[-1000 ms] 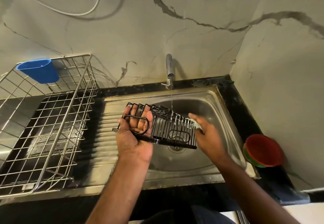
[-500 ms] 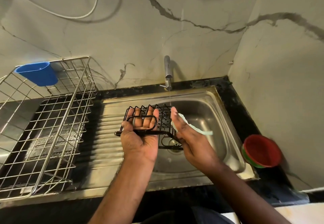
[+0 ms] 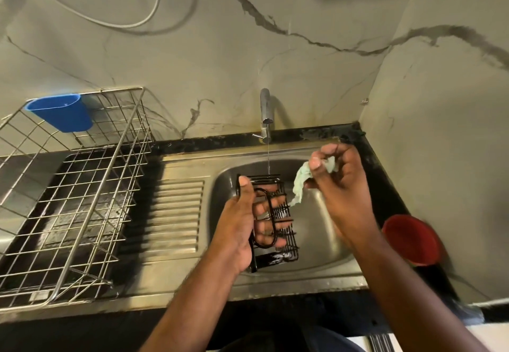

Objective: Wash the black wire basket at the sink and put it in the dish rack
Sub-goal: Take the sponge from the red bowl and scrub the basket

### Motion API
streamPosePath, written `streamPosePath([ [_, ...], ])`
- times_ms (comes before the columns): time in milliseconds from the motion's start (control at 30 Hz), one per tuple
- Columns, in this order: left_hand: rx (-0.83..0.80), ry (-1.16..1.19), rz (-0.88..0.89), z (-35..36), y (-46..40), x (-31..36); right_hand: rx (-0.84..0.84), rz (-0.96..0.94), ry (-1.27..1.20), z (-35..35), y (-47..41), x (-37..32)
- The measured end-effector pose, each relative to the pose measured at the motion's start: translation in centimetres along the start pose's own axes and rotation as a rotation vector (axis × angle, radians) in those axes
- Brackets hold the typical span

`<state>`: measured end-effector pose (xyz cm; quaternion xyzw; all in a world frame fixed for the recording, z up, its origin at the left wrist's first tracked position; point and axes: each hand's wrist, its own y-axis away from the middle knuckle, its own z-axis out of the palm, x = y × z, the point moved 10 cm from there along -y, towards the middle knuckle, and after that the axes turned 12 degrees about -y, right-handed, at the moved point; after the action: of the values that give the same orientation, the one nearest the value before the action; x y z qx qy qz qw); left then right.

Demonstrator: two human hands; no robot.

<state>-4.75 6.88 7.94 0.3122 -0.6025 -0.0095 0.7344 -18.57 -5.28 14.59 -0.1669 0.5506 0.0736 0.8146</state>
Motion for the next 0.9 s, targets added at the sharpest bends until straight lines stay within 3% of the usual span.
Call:
streamPosePath([
  [100,-0.011,-0.124,0.073,0.5,0.4,0.7,-0.074,-0.005,0.064,1.5,0.2,0.3],
  [233,0.055,-0.173,0.181,0.5,0.6,1.9,-0.368,-0.376,0.676,5.0,2.2,-0.5],
  [367,0.15,-0.223,0.295,-0.5,0.7,2.9,-0.617,-0.439,0.878,6.6,4.1,1.2],
  [567,0.199,-0.265,0.304,-0.9,0.1,2.8,-0.513,-0.593,0.848,5.7,4.1,-0.8],
  [667,0.267,-0.196,0.287,-2.5,-0.2,2.8,-0.69,-0.728,0.887,6.6,6.6,-0.9],
  [733,0.289,-0.181,0.292,-3.4,-0.4,3.0,-0.813,-0.722,0.88,6.9,7.6,-0.1],
  [900,0.273,-0.306,0.384,-3.2,-0.2,4.5,-0.73,-0.673,0.894,6.7,5.1,0.4],
])
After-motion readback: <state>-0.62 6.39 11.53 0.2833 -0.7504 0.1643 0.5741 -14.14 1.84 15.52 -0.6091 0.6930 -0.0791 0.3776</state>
